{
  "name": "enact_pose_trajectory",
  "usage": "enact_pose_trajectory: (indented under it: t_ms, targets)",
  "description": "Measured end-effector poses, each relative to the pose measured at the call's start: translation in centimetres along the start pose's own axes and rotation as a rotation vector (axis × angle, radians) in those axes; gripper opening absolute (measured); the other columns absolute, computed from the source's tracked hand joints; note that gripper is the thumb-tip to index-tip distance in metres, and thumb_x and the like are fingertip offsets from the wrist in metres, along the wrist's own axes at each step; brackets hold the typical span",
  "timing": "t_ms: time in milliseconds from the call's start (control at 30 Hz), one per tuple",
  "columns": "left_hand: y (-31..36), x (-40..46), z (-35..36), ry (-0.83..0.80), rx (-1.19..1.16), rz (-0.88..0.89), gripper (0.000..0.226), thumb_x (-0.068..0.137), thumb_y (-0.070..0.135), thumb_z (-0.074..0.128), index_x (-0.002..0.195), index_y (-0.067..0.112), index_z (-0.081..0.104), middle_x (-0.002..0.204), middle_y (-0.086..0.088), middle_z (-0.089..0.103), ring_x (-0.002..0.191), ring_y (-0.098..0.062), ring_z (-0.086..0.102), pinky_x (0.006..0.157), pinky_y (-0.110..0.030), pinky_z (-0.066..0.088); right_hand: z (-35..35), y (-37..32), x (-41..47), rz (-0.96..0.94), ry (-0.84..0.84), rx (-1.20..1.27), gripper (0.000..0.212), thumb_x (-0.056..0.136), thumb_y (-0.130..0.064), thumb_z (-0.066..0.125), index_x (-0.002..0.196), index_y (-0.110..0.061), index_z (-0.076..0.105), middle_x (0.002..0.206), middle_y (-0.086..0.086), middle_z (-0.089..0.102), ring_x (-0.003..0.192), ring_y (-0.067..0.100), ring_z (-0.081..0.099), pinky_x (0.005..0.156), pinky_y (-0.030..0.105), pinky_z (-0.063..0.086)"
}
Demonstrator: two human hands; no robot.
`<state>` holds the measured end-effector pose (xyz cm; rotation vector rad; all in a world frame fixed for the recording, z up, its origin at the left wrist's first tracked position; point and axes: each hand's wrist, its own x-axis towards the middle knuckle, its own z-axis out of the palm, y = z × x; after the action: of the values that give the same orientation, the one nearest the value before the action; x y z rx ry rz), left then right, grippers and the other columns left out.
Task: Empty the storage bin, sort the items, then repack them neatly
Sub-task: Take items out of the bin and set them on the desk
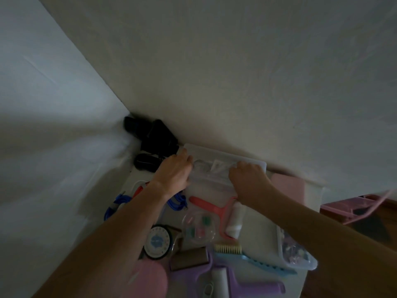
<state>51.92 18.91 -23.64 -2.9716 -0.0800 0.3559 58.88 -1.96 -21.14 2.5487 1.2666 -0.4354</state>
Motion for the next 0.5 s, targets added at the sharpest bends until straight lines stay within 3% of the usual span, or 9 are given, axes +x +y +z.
enact_pose_trajectory:
  t_ms: [33, 67, 133, 200, 300, 433, 500]
  targets:
    - [0.1, -0.2, 0.2, 0.014, -0.063, -0.045, 0.034, 0.083, 0.025, 0.07, 0.112, 0.014, 0.055, 0.123, -0.011, 0.047, 0.087, -0.026, 0.064, 0.068, -0.034, 0.052, -0.4, 0.3, -0.3, 0.002, -0.015, -0.006, 0.034, 0.083, -0.027, 0.068, 0.116, -0.019, 0.06, 0.119, 0.004, 0.06, 0.107, 0.021, 0.061, 0.054, 0.021, 0.025]
    - [0.3, -0.5, 0.4, 0.026, -0.12, -0.096, 0.039, 0.083, 0.028, 0.073, 0.115, 0.016, 0.055, 0.13, -0.012, 0.044, 0.089, -0.026, 0.065, 0.072, -0.033, 0.054, -0.7, 0.5, -0.4, 0.005, -0.021, -0.001, 0.038, 0.081, -0.032, 0.07, 0.116, -0.021, 0.06, 0.12, 0.003, 0.06, 0.108, 0.02, 0.062, 0.057, 0.021, 0.03]
    - [0.8, -1.0, 1.2, 0.057, -0.187, -0.186, 0.049, 0.078, 0.033, 0.078, 0.119, 0.019, 0.055, 0.139, -0.015, 0.037, 0.091, -0.028, 0.066, 0.074, -0.034, 0.055, -1.0, 0.7, -0.6, 0.0, -0.027, 0.028, 0.042, 0.078, -0.037, 0.072, 0.115, -0.021, 0.06, 0.119, 0.004, 0.06, 0.108, 0.023, 0.062, 0.077, 0.026, 0.046]
    - [1.4, -1.3, 2.1, 0.113, -0.198, -0.227, 0.058, 0.074, 0.033, 0.081, 0.121, 0.019, 0.051, 0.139, -0.019, 0.037, 0.096, -0.032, 0.064, 0.076, -0.036, 0.055, -1.0, 0.9, -0.6, -0.012, -0.019, 0.057, 0.044, 0.075, -0.04, 0.072, 0.112, -0.021, 0.061, 0.114, 0.005, 0.061, 0.103, 0.025, 0.063, 0.084, 0.032, 0.05]
    - [1.8, -1.8, 2.9, 0.201, -0.217, -0.241, 0.074, 0.07, 0.034, 0.085, 0.129, 0.017, 0.044, 0.136, -0.021, 0.042, 0.107, -0.035, 0.059, 0.087, -0.038, 0.054, -1.6, 1.7, -0.7, -0.003, 0.013, 0.085, 0.043, 0.074, -0.043, 0.069, 0.111, -0.021, 0.062, 0.109, 0.004, 0.063, 0.098, 0.026, 0.065, 0.081, 0.033, 0.05]
    - [1.1, -2.2, 1.4, 0.231, -0.34, -0.343, 0.136, 0.052, 0.053, 0.091, 0.153, 0.014, 0.01, 0.149, -0.022, 0.033, 0.128, -0.034, 0.049, 0.097, -0.041, 0.053, -3.2, 3.7, -0.9, 0.067, 0.146, 0.112, 0.026, 0.083, -0.033, 0.058, 0.105, -0.019, 0.063, 0.104, 0.003, 0.063, 0.095, 0.026, 0.065, 0.076, 0.031, 0.047]
    - [0.1, -3.0, 0.1, 0.231, -0.319, -0.396, 0.129, 0.056, 0.061, 0.086, 0.152, 0.011, 0.015, 0.142, -0.016, 0.046, 0.125, -0.031, 0.052, 0.096, -0.042, 0.052, -3.5, 4.8, -0.8, 0.146, 0.309, 0.113, 0.019, 0.083, -0.026, 0.059, 0.1, -0.019, 0.064, 0.099, 0.001, 0.063, 0.088, 0.026, 0.066, 0.071, 0.031, 0.048]
